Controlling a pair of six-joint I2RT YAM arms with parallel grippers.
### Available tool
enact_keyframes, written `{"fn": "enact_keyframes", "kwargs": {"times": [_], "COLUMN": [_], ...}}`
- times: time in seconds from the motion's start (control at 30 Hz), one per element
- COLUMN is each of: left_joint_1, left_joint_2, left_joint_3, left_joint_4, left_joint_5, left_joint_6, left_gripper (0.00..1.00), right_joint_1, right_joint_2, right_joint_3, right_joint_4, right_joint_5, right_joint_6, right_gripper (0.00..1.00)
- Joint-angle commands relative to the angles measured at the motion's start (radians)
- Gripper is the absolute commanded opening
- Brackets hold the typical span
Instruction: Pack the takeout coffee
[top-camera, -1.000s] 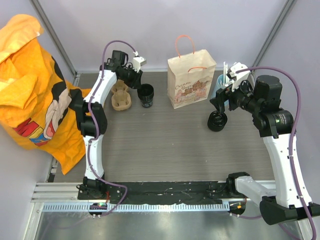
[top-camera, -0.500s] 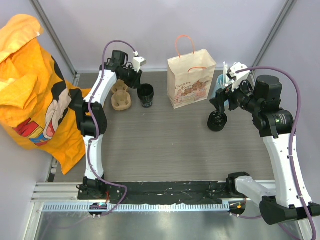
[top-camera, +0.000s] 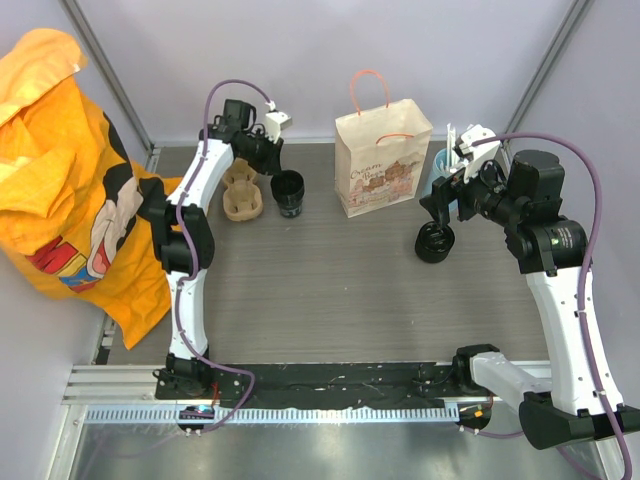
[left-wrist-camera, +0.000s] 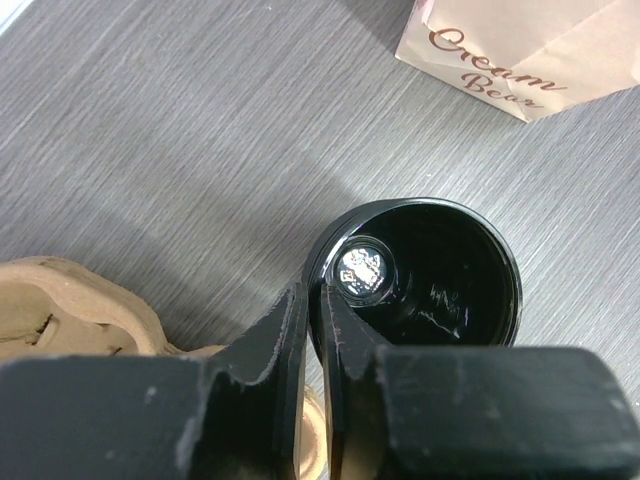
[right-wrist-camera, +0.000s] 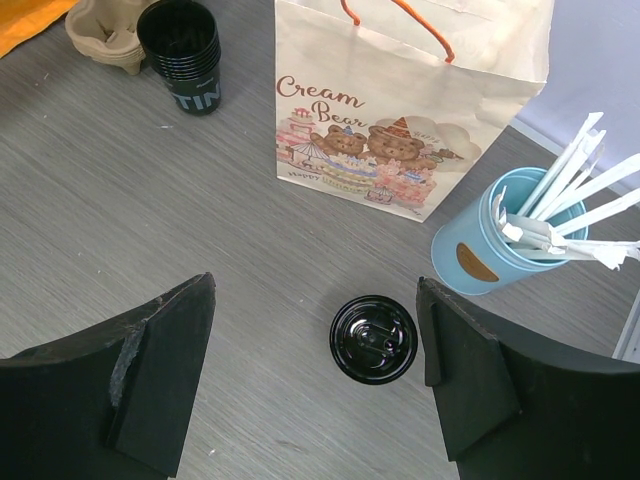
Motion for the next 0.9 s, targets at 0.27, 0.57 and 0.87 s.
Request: {"fn": "enact_keyframes", "kwargs": {"times": [0.27, 0.57, 0.87], "left_joint_1": [-0.001, -0.001, -0.001], "left_joint_2": [-0.009, 0.000, -0.001], "left_joint_3": [0.055, 0.052, 0.051], "left_joint_4": [0.007, -0.013, -0.006], "left_joint_5": [-0.005, -0.014, -0.005], "left_joint_6": [-0.015, 0.014, 0.006], "left_gripper": [0.21, 0.23, 0.10], "right_joint_1": [-0.004, -0.005, -0.008], "right_joint_2": [-0.001, 0.001, 0.001], "right_joint_3": [0.018, 0.019, 0.019], "right_joint_4": [0.041, 0.041, 0.040], "right_joint_5": [-0.022, -0.023, -0.026], "right_joint_6": [0.008, 0.008, 0.011], "right_gripper": [0.86, 0.86, 0.86]}}
